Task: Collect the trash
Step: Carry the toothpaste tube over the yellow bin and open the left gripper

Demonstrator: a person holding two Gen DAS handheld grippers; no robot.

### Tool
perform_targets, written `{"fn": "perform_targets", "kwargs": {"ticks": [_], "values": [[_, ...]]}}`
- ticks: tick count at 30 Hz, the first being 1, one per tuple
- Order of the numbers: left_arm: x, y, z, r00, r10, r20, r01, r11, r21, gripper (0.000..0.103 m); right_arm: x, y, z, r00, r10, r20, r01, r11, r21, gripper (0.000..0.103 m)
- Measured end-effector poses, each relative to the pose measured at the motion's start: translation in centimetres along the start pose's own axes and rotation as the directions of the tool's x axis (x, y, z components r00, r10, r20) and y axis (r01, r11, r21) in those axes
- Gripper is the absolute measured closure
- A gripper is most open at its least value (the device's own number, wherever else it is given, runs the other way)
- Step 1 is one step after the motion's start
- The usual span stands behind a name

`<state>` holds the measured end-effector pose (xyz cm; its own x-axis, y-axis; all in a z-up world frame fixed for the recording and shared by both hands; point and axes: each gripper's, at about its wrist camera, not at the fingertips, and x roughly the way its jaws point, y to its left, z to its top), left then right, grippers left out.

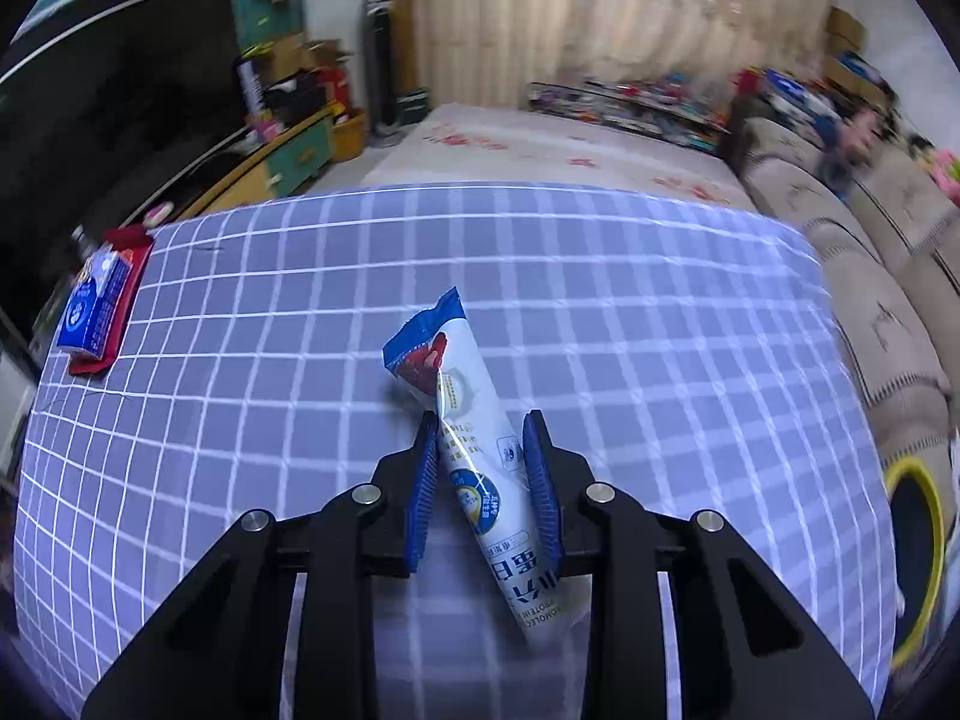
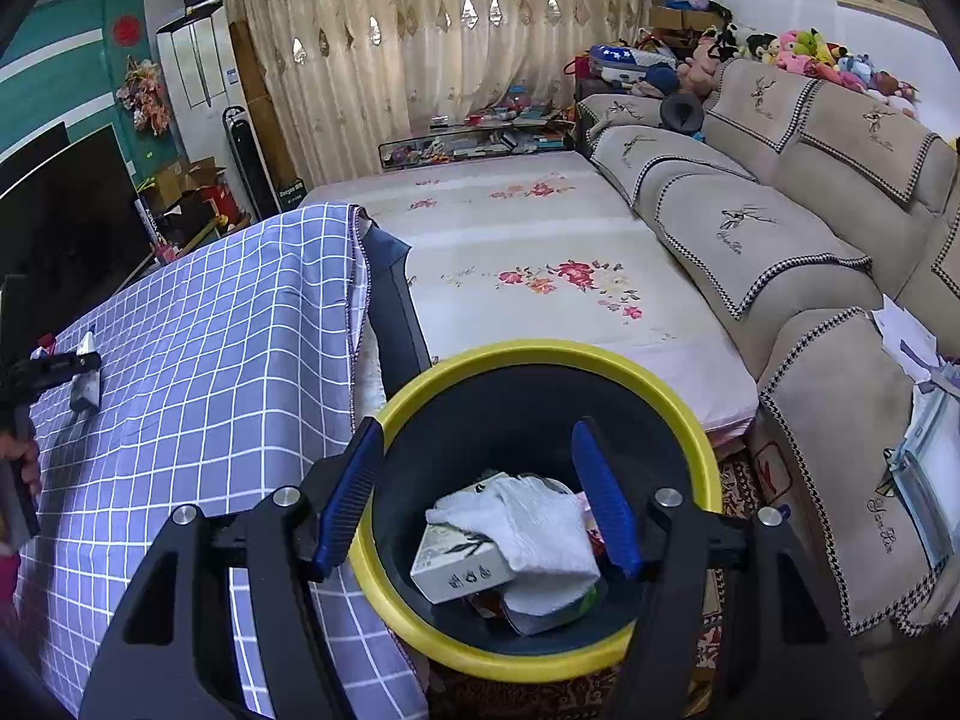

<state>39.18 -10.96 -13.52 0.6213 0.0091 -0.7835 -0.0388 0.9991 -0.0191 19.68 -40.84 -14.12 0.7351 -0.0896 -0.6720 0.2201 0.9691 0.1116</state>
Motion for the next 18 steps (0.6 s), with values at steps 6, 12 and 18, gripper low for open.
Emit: {"fn": "perform_targets", "kwargs": {"ticks": [6, 12, 18], "values": [[-5.3, -5.2, -3.2, 0.994, -0.098, 0.036, 0.093, 0.988, 0.125, 0.074, -1.8, -1.5, -0.8, 1.0, -0.008, 0.026, 0.007, 1.0, 0.031, 0.041], [-9.9, -11.6, -5.1, 0.976, -0.213, 0.051, 0.194, 0.948, 0.254, 0.074, -3.6, -3.5, -1.5, 0.998, -0.023, 0.052, 0.019, 0.998, 0.059, 0.041], [-12.8, -18.6, -6.1, 0.945, -0.326, 0.02, 0.298, 0.886, 0.355, 0.074, -4.7, -6.0, -2.5, 0.997, -0.045, 0.061, 0.039, 0.994, 0.1, 0.041]]}}
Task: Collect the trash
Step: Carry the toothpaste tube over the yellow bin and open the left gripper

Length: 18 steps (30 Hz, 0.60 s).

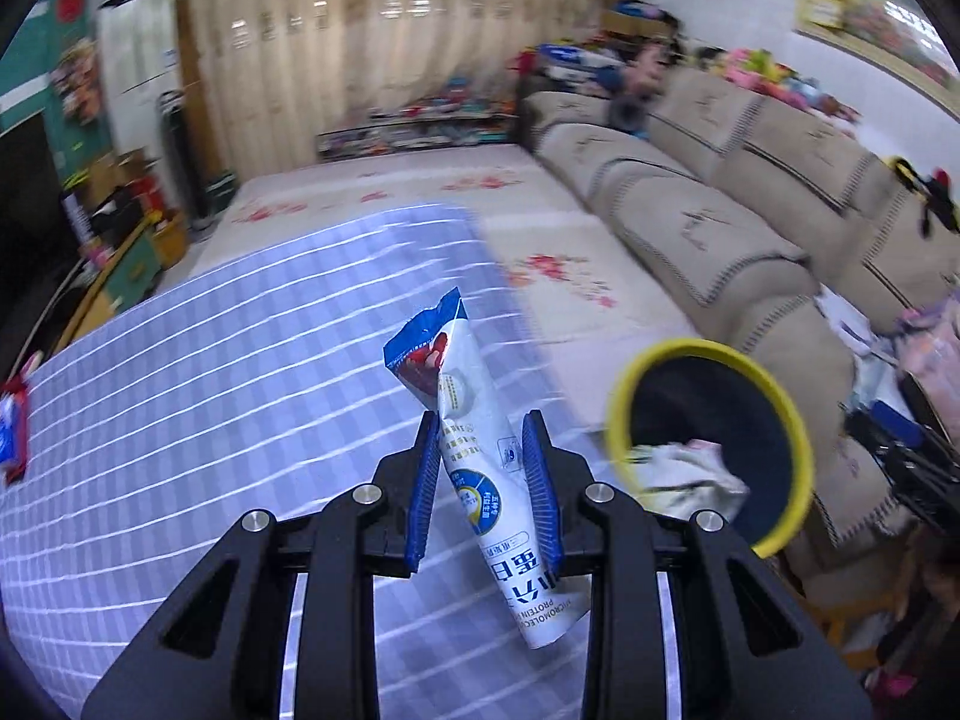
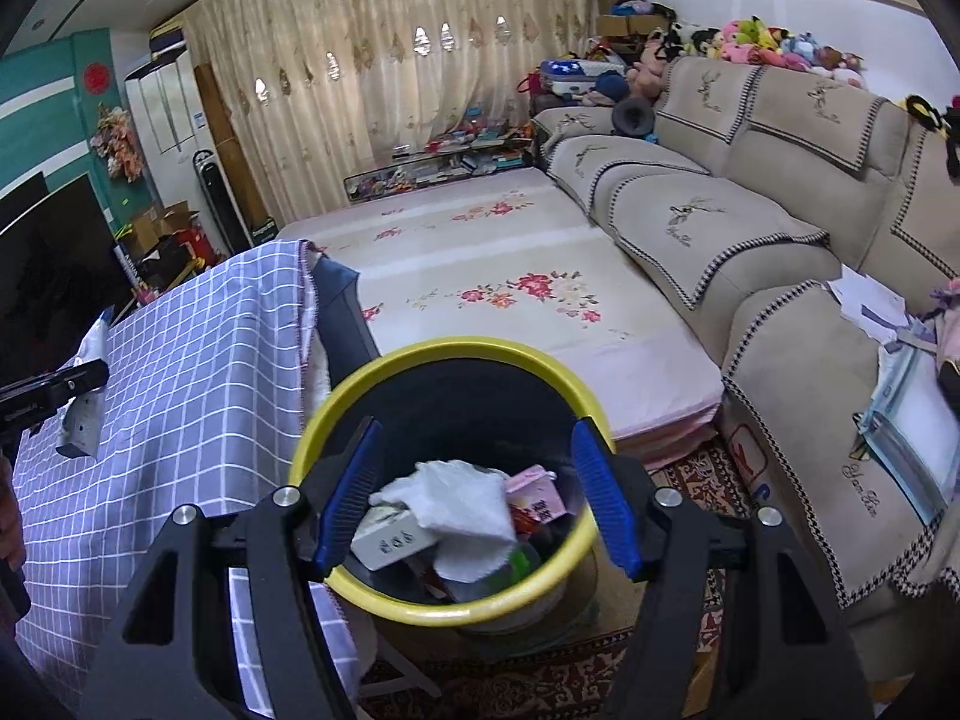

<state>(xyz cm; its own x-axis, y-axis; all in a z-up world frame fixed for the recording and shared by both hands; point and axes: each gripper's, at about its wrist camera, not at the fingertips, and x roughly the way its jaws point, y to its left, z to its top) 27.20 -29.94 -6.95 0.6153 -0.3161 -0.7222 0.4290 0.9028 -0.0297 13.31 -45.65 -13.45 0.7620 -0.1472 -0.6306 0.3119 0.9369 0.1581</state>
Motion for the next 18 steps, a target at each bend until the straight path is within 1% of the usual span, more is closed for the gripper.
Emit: {"fn": "perform_targets", "kwargs": {"ticks": [3, 5, 8, 11, 13, 15, 18], "values": [[0.5, -4.0, 0.7, 0.998, -0.056, -0.01, 0.056, 0.997, 0.056, 0.074, -0.4, -1.7, -0.3, 1.0, -0.02, 0.003, 0.02, 1.0, 0.024, 0.041], [1.1, -7.3, 1.1, 0.995, -0.096, -0.026, 0.098, 0.99, 0.098, 0.074, -0.6, -2.8, -0.4, 0.999, -0.032, 0.005, 0.031, 0.999, 0.041, 0.041], [2.4, -11.2, 1.5, 0.989, -0.14, -0.055, 0.147, 0.979, 0.145, 0.074, -1.0, -4.4, -0.7, 0.999, -0.047, 0.007, 0.046, 0.997, 0.066, 0.041], [4.0, -14.1, 1.9, 0.984, -0.158, -0.078, 0.17, 0.969, 0.181, 0.074, -1.3, -5.5, -0.8, 0.998, -0.057, 0.011, 0.056, 0.995, 0.081, 0.041], [5.5, -15.5, 2.1, 0.979, -0.175, -0.107, 0.193, 0.964, 0.186, 0.074, -1.5, -6.0, -0.9, 0.998, -0.061, 0.012, 0.06, 0.994, 0.09, 0.041], [7.2, -17.1, 2.1, 0.976, -0.166, -0.138, 0.192, 0.96, 0.202, 0.074, -1.6, -6.5, -1.0, 0.998, -0.062, 0.012, 0.061, 0.993, 0.098, 0.041], [10.0, -17.9, 1.9, 0.967, -0.168, -0.194, 0.206, 0.959, 0.197, 0.073, -1.6, -6.9, -1.2, 0.998, -0.062, 0.007, 0.061, 0.992, 0.108, 0.041]]}}
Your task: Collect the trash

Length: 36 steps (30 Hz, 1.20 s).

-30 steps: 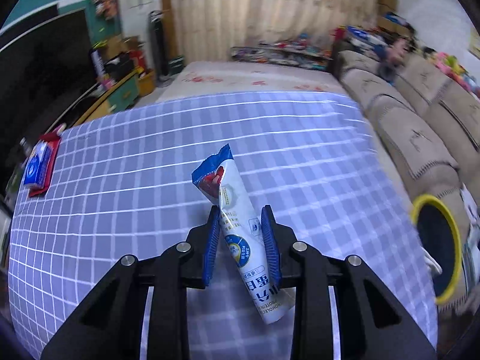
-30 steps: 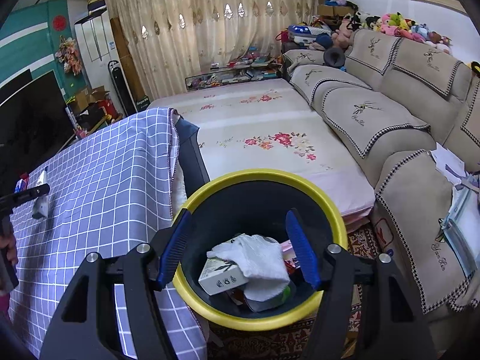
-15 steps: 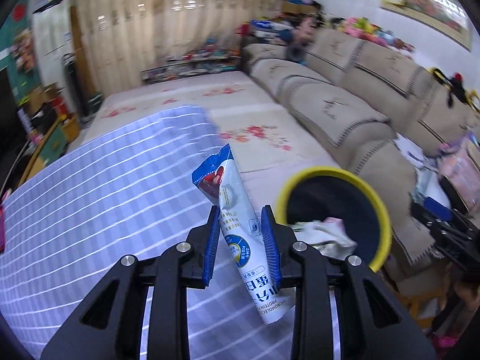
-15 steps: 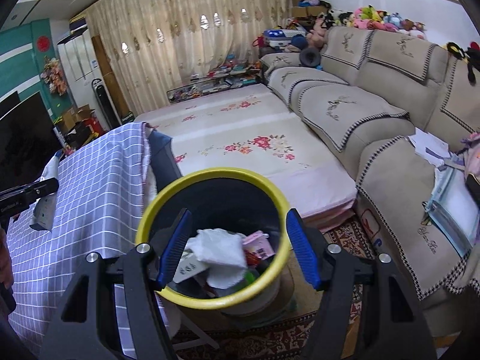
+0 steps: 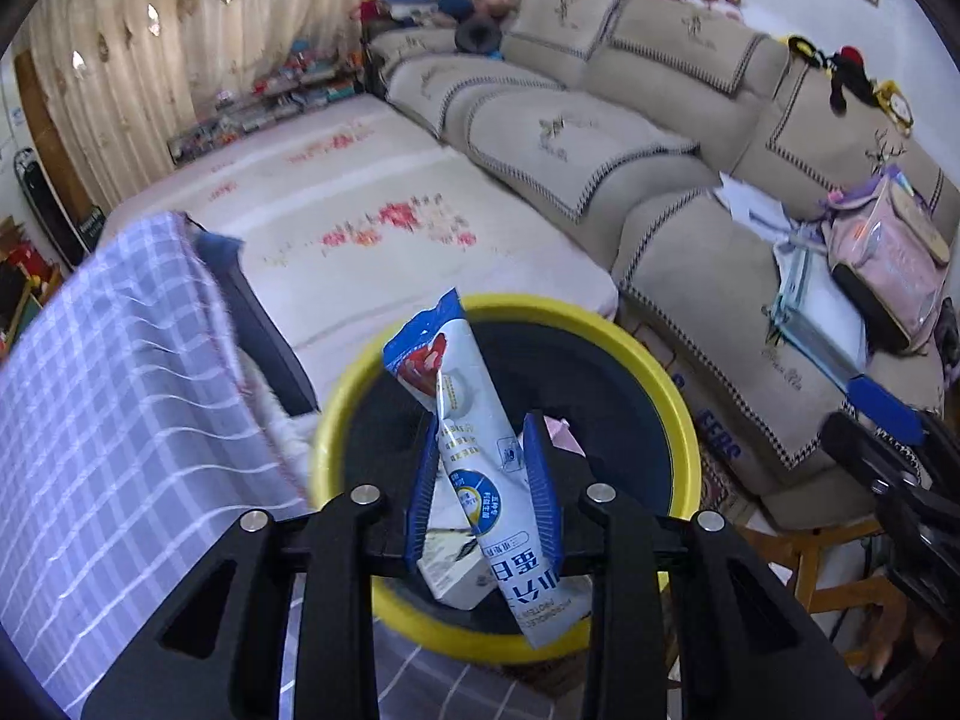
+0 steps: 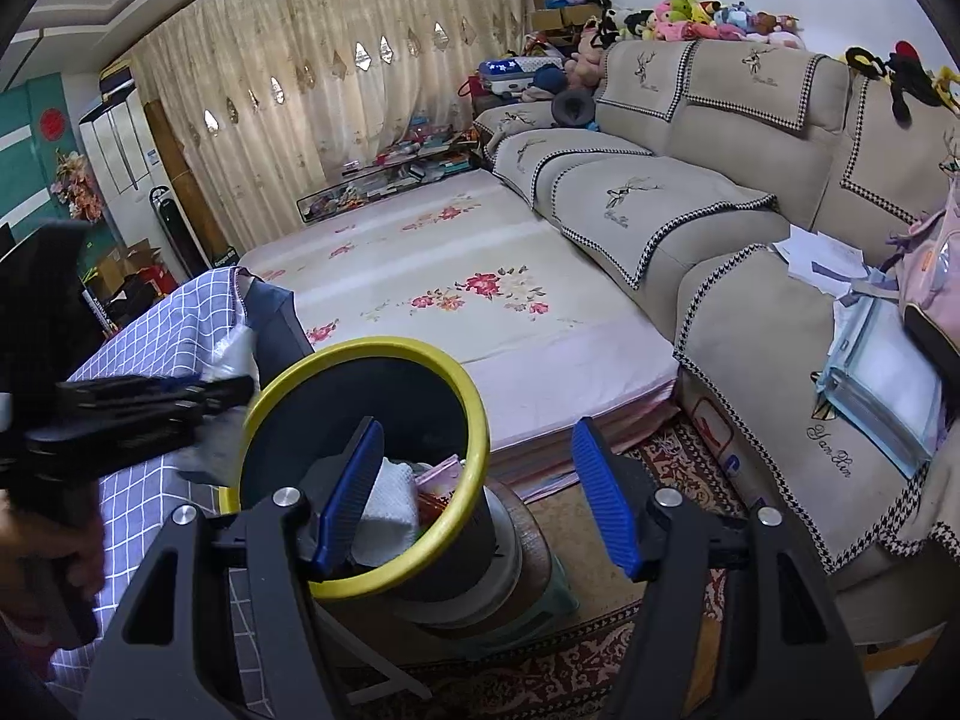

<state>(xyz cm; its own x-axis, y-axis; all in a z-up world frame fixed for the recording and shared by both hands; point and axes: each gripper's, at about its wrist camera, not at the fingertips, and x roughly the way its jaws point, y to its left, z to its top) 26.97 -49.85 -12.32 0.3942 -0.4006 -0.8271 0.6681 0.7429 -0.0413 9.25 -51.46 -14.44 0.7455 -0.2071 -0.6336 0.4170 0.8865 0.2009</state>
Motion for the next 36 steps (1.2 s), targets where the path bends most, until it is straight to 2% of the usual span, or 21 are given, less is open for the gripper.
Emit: {"fn": "perform_targets", "kwargs": {"ticks": [2, 3, 5, 8, 11, 13, 14, 17, 20, 22, 28, 32, 36], "values": [[1.5, 0.4, 0.1, 1.0, -0.011, -0.02, 0.011, 1.0, -0.011, 0.053, 0.0, -0.1, -0.1, 1.0, -0.001, -0.003, 0.001, 1.0, 0.002, 0.04], [2.1, 0.5, 0.1, 1.0, -0.004, -0.02, 0.004, 1.0, -0.015, 0.037, 0.0, -0.1, -0.1, 1.0, -0.001, -0.005, 0.001, 1.0, 0.003, 0.04], [2.3, 1.4, 0.0, 1.0, 0.01, -0.008, -0.011, 1.0, -0.03, 0.033, -0.1, 0.1, -0.1, 1.0, 0.002, -0.006, -0.002, 1.0, 0.003, 0.04], [1.0, 2.4, -0.5, 1.0, -0.006, 0.011, 0.007, 0.999, -0.051, 0.027, -0.3, 0.7, -0.2, 1.0, 0.012, -0.006, -0.012, 1.0, -0.006, 0.04], [-3.2, 3.8, -1.9, 0.995, 0.019, 0.096, -0.012, 0.997, -0.077, 0.021, -0.6, 1.6, -0.3, 1.0, 0.025, -0.005, -0.025, 1.0, -0.017, 0.039], [-7.1, 5.5, -3.7, 0.985, 0.037, 0.166, -0.018, 0.993, -0.117, 0.011, -0.9, 2.7, -0.6, 0.999, 0.034, -0.01, -0.035, 0.999, -0.033, 0.037], [-8.8, 6.2, -4.5, 0.98, 0.048, 0.191, -0.022, 0.991, -0.134, 0.01, -1.2, 3.3, -0.7, 0.999, 0.044, -0.01, -0.044, 0.998, -0.044, 0.036], [-14.8, 8.7, -8.3, 0.956, 0.128, 0.265, -0.081, 0.98, -0.184, 0.005, -2.2, 5.6, -1.2, 0.997, 0.079, -0.008, -0.08, 0.993, -0.092, 0.033], [-20.3, 11.6, -12.8, 0.925, 0.242, 0.295, -0.16, 0.948, -0.275, 0.005, -3.5, 8.3, -1.9, 0.992, 0.124, 0.004, -0.123, 0.982, -0.141, 0.029], [-23.4, 13.5, -15.9, 0.904, 0.312, 0.292, -0.204, 0.916, -0.346, 0.005, -4.7, 10.3, -2.1, 0.986, 0.168, 0.016, -0.163, 0.972, -0.172, 0.023], [-30.3, 17.0, -23.6, 0.837, 0.472, 0.276, -0.32, 0.832, -0.453, 0.005, -8.3, 14.8, -2.5, 0.971, 0.232, 0.06, -0.211, 0.947, -0.241, 0.009], [-34.3, 18.8, -27.7, 0.809, 0.512, 0.289, -0.326, 0.8, -0.503, 0.005, -10.4, 16.7, -2.6, 0.963, 0.259, 0.069, -0.232, 0.935, -0.269, 0.007], [-37.7, 19.0, -30.9, 0.775, 0.545, 0.319, -0.341, 0.787, -0.515, 0.005, -12.5, 18.2, -3.2, 0.958, 0.275, 0.078, -0.241, 0.925, -0.295, 0.007]]}}
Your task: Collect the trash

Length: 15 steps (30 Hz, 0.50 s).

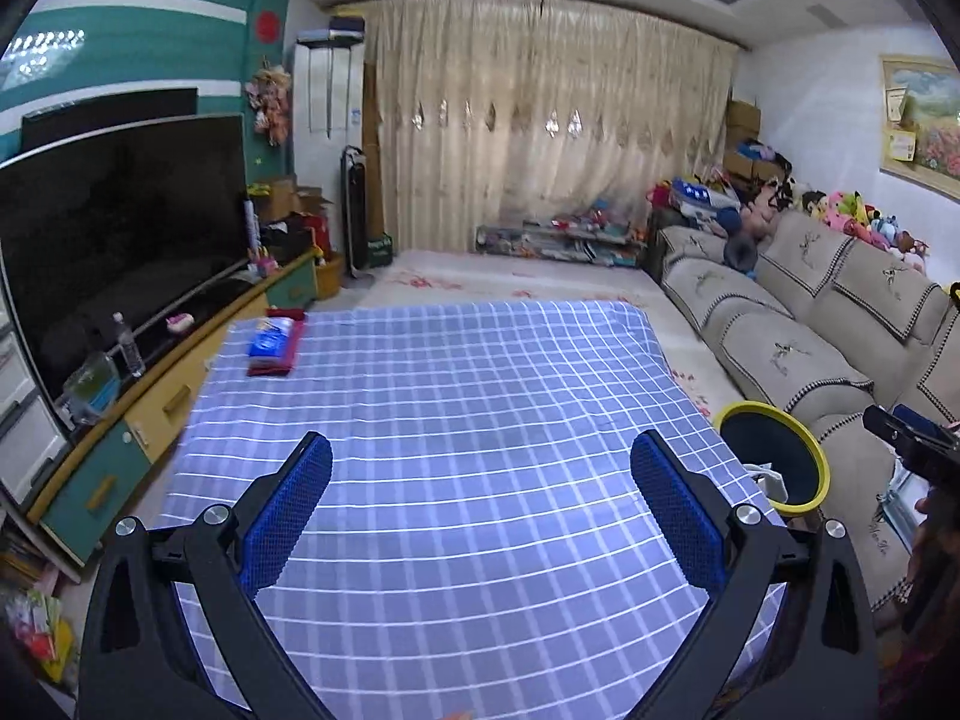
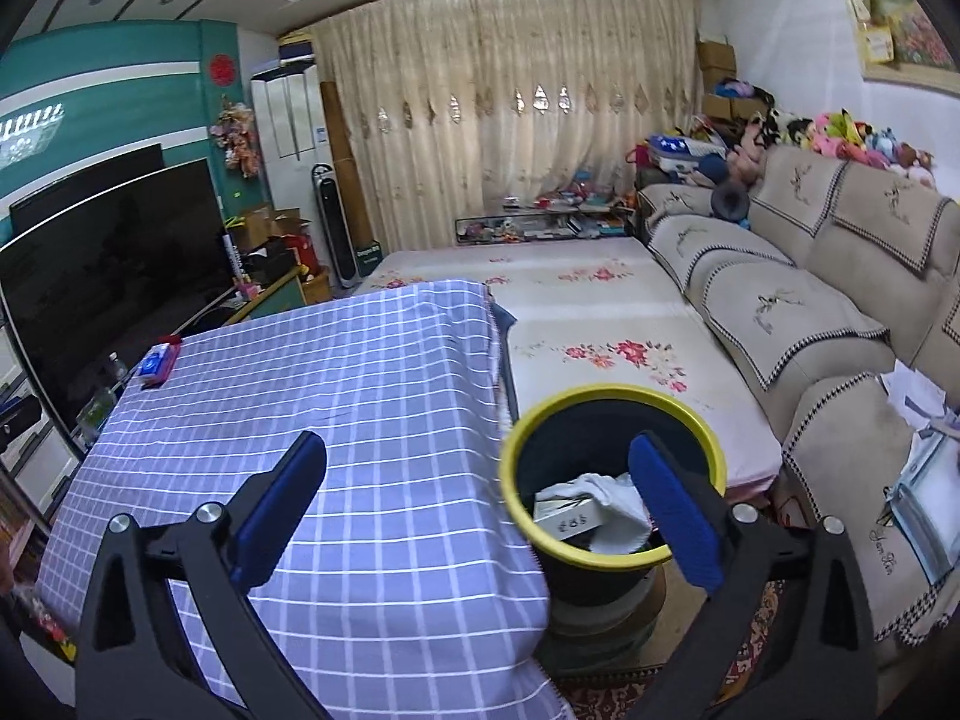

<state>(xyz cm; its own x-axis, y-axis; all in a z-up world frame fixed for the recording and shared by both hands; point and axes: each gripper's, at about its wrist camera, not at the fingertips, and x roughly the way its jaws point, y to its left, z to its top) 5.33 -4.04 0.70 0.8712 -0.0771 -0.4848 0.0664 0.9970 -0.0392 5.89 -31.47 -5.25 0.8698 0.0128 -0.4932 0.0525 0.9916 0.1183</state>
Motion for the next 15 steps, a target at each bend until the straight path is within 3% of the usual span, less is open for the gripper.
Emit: {"fn": "perform_targets", "kwargs": {"ticks": [5, 15], "values": [[-2.9, 2.2, -0.7, 0.999, -0.006, 0.043, 0.008, 0.999, -0.041, 0.005, -1.9, 2.4, -0.6, 1.0, 0.012, 0.009, -0.012, 1.0, -0.027, 0.007], [-4.0, 3.5, -1.5, 0.999, 0.017, 0.043, -0.014, 0.997, -0.081, 0.005, -3.3, 4.2, -1.0, 1.0, 0.02, 0.025, -0.019, 0.999, -0.045, 0.007]]}}
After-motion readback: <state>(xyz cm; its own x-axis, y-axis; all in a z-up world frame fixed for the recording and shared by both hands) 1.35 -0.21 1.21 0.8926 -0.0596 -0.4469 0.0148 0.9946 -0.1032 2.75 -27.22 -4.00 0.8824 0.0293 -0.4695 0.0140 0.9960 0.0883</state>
